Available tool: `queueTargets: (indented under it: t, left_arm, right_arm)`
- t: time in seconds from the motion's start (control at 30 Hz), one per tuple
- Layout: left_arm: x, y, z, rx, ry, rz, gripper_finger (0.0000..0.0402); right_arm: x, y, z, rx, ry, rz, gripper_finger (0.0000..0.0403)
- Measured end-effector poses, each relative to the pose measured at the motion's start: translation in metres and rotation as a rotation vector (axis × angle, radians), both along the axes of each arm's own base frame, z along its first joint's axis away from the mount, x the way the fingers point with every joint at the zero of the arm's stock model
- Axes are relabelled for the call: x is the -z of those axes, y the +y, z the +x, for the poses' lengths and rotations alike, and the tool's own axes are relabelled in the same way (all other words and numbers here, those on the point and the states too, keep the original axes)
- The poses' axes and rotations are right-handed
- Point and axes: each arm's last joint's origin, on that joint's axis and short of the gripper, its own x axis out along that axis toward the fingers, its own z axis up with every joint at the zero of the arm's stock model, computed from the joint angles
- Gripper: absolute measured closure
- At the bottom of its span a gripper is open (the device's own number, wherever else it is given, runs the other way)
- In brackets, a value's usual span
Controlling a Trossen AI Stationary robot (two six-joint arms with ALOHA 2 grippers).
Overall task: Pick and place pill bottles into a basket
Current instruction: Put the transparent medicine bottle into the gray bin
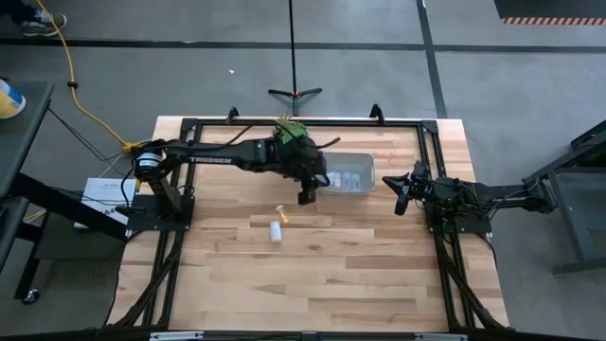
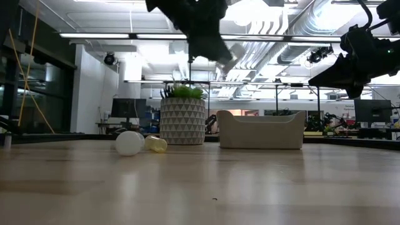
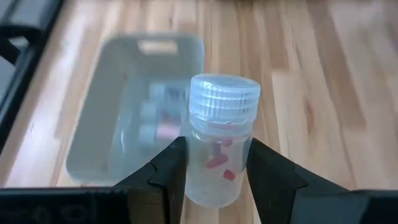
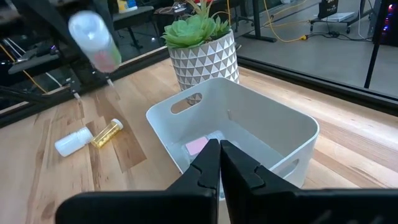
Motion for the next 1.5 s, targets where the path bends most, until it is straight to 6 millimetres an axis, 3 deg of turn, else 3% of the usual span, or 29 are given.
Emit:
queueTargets:
  t: [0.17, 0.4, 0.53, 0.87, 1.23, 1.5]
  left_arm:
    - [-0.001, 0.002, 0.011, -0.08, -0.102, -0.048, 0.0221]
    - [0.025, 0.006, 0.035, -0.217, -0.16, -0.166, 0.022]
    - [0.041, 0.015, 0.037, -0.395, -0.123, -0.31, 0.022]
    - [0.046, 0.034, 0.031, -0.792, -0.176, -0.528, 0.022]
    - [0.085, 0.035, 0.041, -0.877, -0.08, -0.604, 0.022]
    - [0.087, 0.035, 0.041, -0.897, -0.074, -0.602, 0.022]
  right_arm:
    - [0.0, 0.0, 0.0, 0.0, 0.0, 0.0, 0.0402]
    - [0.001, 0.0, 0.0, -0.003, 0.006, 0.002, 0.04]
    - [0.001, 0.001, 0.001, -0.031, 0.013, 0.01, 0.0399]
    - [0.001, 0.001, 0.001, -0.035, 0.013, 0.011, 0.0402]
    - [0.002, 0.001, 0.001, -0.035, 0.018, 0.009, 0.04]
    - [0.002, 0.001, 0.002, -0.033, 0.023, 0.017, 0.0401]
